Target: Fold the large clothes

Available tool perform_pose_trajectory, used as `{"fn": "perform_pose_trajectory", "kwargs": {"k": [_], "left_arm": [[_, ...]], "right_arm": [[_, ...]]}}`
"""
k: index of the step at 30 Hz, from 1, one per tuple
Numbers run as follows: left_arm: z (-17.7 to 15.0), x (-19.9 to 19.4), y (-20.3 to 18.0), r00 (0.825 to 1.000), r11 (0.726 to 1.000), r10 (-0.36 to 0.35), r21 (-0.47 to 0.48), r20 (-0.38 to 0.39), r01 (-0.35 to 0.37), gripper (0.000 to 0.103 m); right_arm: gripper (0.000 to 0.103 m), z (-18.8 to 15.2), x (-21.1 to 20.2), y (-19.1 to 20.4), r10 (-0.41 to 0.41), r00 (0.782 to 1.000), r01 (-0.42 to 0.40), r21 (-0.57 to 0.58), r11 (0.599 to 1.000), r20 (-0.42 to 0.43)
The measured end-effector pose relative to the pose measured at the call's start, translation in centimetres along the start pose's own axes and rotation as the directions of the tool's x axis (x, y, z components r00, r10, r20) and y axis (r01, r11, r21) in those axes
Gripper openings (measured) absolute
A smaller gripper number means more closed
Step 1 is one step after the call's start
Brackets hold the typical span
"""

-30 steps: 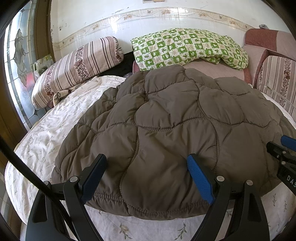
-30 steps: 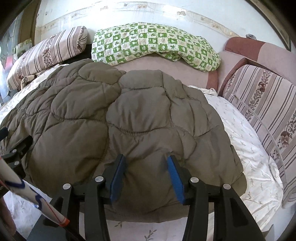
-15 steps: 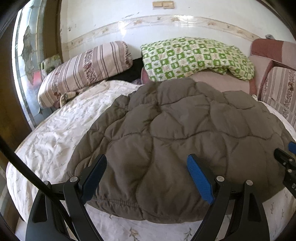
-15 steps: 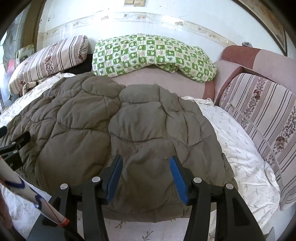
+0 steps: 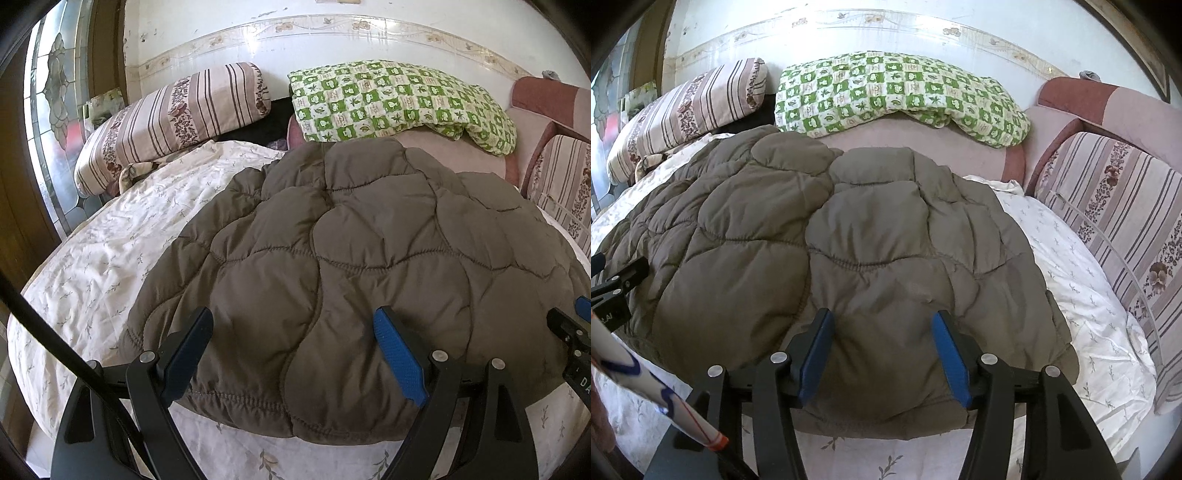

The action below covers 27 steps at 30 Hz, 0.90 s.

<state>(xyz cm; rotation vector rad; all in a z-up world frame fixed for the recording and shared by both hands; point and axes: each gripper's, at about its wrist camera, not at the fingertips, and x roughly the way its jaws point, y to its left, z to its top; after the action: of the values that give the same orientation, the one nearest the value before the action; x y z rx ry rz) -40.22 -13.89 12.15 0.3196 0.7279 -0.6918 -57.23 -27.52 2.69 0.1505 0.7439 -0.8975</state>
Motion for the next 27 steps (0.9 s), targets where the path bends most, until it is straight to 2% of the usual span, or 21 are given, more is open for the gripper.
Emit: {"fn": "perform_pose_trajectory", "kwargs": {"k": [9,18,27], "left_arm": [[0.1,-0.1,0.1,1.0,1.0,0.002,0.008,0.007,-0.002,0.088],[0.1,0.0,0.1,1.0,1.0,-0.001,0.008,0.002,0.001,0.088],[0.2,-0.1,0.4,1.0,1.0,0.005,0.001,0.01,-0.005,0.088]], "right_arm": [[0.063,0.3,-1.1,-0.3,0.016,0.999,-0.017,0.024,1.0,0.041],[0.067,-0.1,0.3,0.0,0.031,0.999,-0.031,0.009,0.999,-0.016],[0.067,0.4,-1.0,0.7,0.055,0.998,-0.055,0.009,0.998,0.034]]}}
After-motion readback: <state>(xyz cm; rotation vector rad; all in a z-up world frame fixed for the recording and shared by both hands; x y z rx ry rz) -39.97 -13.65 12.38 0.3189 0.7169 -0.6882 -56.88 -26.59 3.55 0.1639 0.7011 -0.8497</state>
